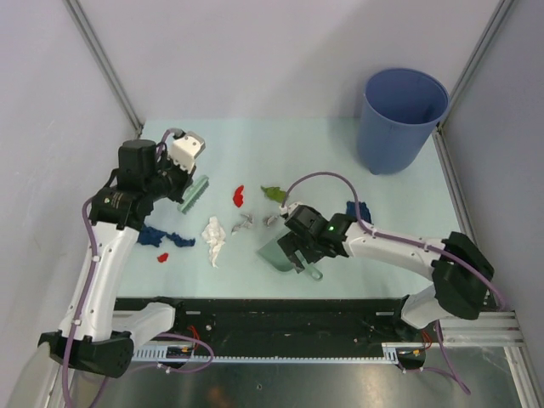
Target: Sweep away the paper scraps from the table
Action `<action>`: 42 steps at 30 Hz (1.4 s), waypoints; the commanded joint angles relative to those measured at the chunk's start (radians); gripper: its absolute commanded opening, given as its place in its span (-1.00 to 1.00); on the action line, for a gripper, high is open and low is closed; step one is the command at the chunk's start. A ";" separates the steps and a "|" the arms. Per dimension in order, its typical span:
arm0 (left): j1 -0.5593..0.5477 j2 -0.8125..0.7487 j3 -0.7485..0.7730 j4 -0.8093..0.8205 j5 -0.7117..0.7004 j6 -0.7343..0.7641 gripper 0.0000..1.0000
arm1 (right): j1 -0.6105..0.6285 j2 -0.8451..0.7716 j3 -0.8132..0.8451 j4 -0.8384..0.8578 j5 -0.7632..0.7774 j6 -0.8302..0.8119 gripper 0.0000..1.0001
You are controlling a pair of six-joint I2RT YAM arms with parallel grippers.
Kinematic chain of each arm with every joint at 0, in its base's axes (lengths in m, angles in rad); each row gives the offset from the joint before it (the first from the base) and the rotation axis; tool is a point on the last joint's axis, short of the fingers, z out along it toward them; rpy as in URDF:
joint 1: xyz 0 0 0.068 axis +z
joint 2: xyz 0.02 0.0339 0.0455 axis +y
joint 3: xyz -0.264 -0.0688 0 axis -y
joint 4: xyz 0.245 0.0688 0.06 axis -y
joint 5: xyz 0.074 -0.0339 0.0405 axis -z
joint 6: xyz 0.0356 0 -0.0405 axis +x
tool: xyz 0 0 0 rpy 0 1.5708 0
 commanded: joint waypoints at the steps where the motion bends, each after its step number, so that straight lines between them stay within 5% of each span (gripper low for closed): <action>1: 0.045 -0.008 -0.038 0.070 -0.013 -0.016 -0.99 | 0.002 0.071 -0.004 -0.054 -0.054 -0.011 0.99; 6: 0.048 -0.007 -0.046 0.073 0.005 -0.013 -1.00 | 0.048 0.120 -0.009 -0.027 -0.171 -0.048 1.00; 9: 0.048 -0.002 -0.046 0.075 0.019 -0.016 -1.00 | 0.046 0.140 -0.017 -0.025 -0.154 -0.052 0.76; 15: 0.048 -0.007 -0.058 0.076 0.046 -0.015 -1.00 | 0.005 0.158 -0.029 -0.050 -0.137 -0.045 -0.53; 16: 0.048 -0.008 -0.062 0.076 0.062 -0.016 -1.00 | 0.003 0.152 -0.029 -0.054 -0.133 -0.043 -0.93; 17: 0.046 -0.008 -0.065 0.076 0.079 -0.016 -1.00 | 0.003 0.126 -0.029 -0.062 -0.124 -0.045 -1.00; 21: 0.046 -0.002 -0.072 0.076 0.175 -0.026 -1.00 | -0.011 0.001 -0.023 -0.074 -0.043 -0.043 -1.00; 28: -0.003 0.056 -0.003 0.090 0.298 -0.076 -0.99 | -0.236 -0.306 -0.018 -0.085 0.044 -0.014 -1.00; 34: -0.387 0.182 0.059 0.216 0.162 0.011 -1.00 | -0.472 -0.480 0.009 -0.093 0.059 -0.068 -1.00; 38: -0.685 0.329 0.135 0.250 0.086 0.290 -1.00 | -0.654 -0.523 0.057 -0.134 0.016 -0.111 -1.00; 42: -0.816 0.507 0.262 0.248 0.056 0.479 -1.00 | -0.791 -0.563 0.091 -0.140 -0.036 -0.146 -1.00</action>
